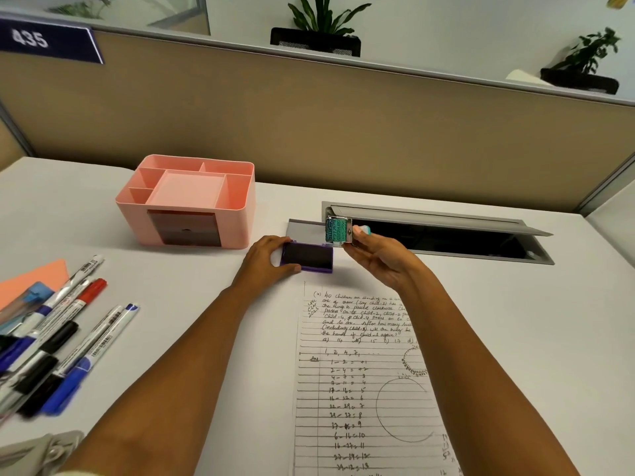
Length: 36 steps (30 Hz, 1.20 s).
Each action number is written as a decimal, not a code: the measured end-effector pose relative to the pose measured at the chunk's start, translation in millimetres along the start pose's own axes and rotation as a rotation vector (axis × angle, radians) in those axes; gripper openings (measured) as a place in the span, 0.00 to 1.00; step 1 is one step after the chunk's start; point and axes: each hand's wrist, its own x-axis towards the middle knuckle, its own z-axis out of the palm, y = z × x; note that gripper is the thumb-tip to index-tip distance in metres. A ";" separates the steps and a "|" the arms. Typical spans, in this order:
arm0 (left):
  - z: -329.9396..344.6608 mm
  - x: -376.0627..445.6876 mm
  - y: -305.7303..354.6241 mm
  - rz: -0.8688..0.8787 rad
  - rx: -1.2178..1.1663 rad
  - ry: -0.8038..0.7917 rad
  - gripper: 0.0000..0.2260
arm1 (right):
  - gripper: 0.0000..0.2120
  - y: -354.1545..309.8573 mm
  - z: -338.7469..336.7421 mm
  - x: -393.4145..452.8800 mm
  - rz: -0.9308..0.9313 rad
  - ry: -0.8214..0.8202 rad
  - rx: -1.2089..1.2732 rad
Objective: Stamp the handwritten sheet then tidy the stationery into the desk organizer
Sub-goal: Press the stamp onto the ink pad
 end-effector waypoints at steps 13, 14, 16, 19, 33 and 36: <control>-9.0 -37.9 32.4 -0.051 0.077 0.011 0.29 | 0.04 -5.9 -1.5 -45.4 -0.070 0.001 0.007; -8.5 -43.9 34.7 -0.050 0.073 0.014 0.29 | 0.04 -6.6 -1.2 -52.0 -0.072 0.005 0.010; -6.4 -57.2 39.1 -0.057 0.063 0.018 0.27 | 0.05 -6.6 -2.1 -65.5 -0.074 0.015 0.022; -0.7 -80.2 45.2 -0.060 0.053 0.016 0.25 | 0.06 -5.5 -4.7 -86.2 -0.069 0.029 0.064; 35.1 -177.6 62.9 0.041 0.095 -0.046 0.20 | 0.17 25.5 -23.3 -169.5 -0.103 0.025 0.072; 44.0 -194.7 64.0 0.056 0.108 -0.059 0.20 | 0.18 33.6 -29.5 -183.5 -0.131 0.022 -0.070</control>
